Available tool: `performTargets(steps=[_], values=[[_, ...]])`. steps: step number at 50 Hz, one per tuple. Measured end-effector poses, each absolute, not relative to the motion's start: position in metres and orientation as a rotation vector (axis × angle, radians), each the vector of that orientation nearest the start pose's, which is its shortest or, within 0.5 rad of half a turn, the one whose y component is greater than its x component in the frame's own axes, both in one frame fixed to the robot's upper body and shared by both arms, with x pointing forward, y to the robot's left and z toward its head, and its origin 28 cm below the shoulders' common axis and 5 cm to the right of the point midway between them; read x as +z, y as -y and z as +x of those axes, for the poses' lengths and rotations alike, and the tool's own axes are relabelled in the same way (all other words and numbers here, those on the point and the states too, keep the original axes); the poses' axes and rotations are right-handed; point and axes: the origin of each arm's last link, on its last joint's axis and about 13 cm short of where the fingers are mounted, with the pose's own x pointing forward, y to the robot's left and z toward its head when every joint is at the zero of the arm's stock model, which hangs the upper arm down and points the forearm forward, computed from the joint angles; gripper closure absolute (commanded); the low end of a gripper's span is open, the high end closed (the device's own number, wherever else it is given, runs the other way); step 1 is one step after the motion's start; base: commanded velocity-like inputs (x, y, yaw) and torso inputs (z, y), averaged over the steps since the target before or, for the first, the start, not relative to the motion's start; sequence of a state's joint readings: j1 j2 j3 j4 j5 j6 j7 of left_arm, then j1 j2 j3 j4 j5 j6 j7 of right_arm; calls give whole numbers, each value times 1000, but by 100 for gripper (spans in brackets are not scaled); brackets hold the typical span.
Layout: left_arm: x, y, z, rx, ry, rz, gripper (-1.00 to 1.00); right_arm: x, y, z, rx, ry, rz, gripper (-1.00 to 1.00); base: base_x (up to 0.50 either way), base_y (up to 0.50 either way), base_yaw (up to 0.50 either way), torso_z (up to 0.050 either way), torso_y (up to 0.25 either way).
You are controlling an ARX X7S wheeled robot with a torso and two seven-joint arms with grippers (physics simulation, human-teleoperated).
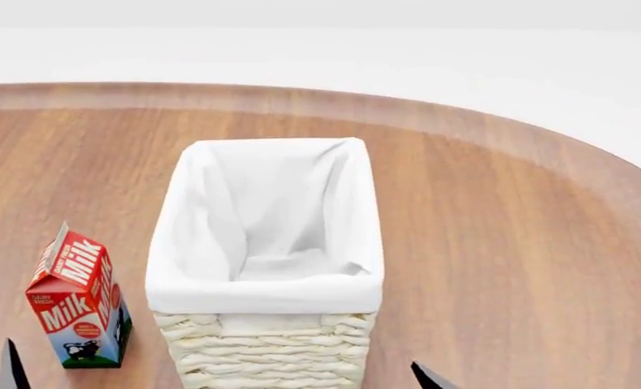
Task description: Pick up the alphabet soup, and put it in the basket.
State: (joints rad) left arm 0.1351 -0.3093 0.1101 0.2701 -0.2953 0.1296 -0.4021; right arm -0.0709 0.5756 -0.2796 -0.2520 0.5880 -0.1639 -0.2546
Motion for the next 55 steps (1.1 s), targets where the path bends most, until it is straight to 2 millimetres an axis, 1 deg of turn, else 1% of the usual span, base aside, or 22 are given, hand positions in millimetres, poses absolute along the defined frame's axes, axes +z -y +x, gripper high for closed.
performTargets(steps=[9,24,37,55], values=[[55,-241,182,226,211,-71,-100,68,152,189,753,146,60,-100,0,0,0,0,0],[56,-241,181,230,210,-69,-100,70,149,186,926,165,45,-100,0,0,0,0,0],[56,-240,181,229,211,-65,-100,64,142,178,1089,179,17,-100,0,0,0,0,0],[55,-241,181,228,212,-62,-100,57,137,170,1241,185,-1,-100,0,0,0,0,0]])
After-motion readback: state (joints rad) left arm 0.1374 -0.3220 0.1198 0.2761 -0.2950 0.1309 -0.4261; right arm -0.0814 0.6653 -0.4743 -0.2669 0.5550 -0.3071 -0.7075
